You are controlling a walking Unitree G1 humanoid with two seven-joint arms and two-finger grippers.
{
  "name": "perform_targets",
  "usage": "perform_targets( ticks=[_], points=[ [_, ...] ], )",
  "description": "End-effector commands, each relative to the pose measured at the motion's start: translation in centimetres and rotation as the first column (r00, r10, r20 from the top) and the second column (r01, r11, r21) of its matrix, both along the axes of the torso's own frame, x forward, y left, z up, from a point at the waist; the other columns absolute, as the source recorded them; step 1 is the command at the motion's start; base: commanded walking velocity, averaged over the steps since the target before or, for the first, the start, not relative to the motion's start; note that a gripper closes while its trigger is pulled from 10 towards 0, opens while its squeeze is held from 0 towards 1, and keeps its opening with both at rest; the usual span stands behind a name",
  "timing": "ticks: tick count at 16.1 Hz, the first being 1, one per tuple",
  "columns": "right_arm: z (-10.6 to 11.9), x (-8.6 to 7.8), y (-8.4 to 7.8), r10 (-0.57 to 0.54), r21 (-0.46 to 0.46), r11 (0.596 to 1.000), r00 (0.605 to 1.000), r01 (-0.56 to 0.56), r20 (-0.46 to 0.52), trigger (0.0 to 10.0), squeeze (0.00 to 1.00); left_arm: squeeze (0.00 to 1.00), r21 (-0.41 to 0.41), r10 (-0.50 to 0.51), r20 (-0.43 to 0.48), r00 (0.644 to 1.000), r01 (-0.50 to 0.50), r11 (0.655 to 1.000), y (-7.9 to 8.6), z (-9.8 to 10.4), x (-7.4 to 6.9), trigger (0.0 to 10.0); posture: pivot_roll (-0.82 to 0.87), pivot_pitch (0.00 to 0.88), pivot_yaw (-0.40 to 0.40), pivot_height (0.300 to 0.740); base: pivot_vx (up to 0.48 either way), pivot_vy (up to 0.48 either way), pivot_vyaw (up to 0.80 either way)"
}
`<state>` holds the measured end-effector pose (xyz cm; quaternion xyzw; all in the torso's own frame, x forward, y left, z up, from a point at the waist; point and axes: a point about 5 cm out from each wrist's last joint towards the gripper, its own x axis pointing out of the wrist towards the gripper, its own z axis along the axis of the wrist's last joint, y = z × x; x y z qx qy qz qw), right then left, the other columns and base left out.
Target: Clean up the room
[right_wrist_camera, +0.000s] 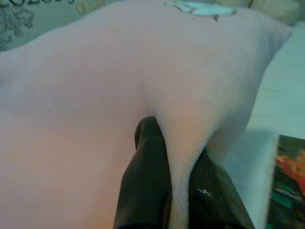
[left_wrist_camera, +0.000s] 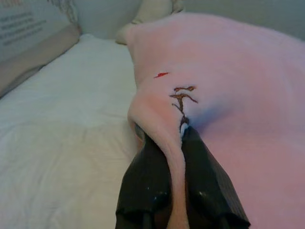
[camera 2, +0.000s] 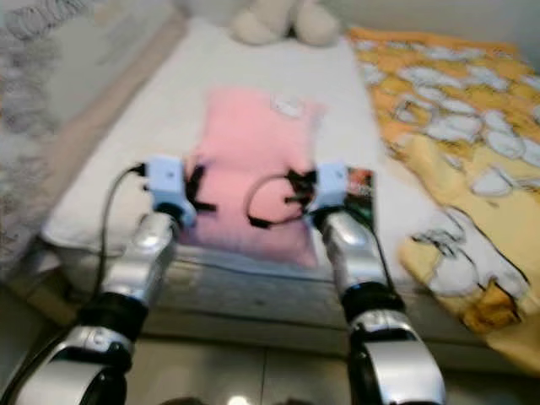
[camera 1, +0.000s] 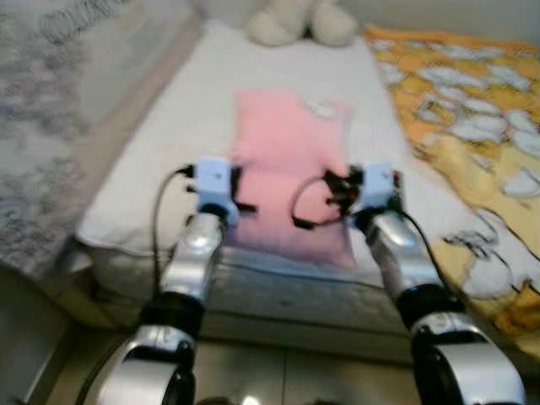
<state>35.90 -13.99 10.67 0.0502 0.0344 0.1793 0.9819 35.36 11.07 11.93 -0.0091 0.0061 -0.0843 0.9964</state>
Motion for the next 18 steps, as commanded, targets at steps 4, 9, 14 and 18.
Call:
perform_targets(
  ticks=[4,9,14,18],
  points=[
    [0.5,0.2,-1.1,-0.049,0.004,0.999,0.998,0.049,0.031,0.0,0.00,0.00,0.009,0.108,0.019,0.994,-0.108,0.994,2.8,0.7,0.7,0.0,0.04,0.000,-0.051,0.740,0.398,0.267,0.00],
    [0.4,0.1,-1.2,-0.041,0.006,0.999,0.999,0.040,0.026,0.0,0.00,0.00,0.010,0.114,0.024,0.993,-0.114,0.993,2.8,0.9,0.9,0.0,0.05,0.000,-0.061,0.740,0.412,0.246,0.00],
    [0.4,0.2,-0.9,-0.030,-0.003,1.000,0.999,0.031,0.025,0.0,0.00,0.00,0.008,0.122,0.027,0.992,-0.123,0.992,3.0,1.0,1.1,0.0,0.05,0.000,-0.075,0.740,0.416,0.195,0.00],
    [0.5,0.5,-1.0,-0.020,-0.023,1.000,1.000,0.021,0.013,0.0,0.00,0.00,0.004,0.109,0.022,0.994,-0.109,0.994,2.7,1.6,1.9,0.0,0.06,0.000,-0.082,0.740,0.113,0.000,0.00]
  ],
)
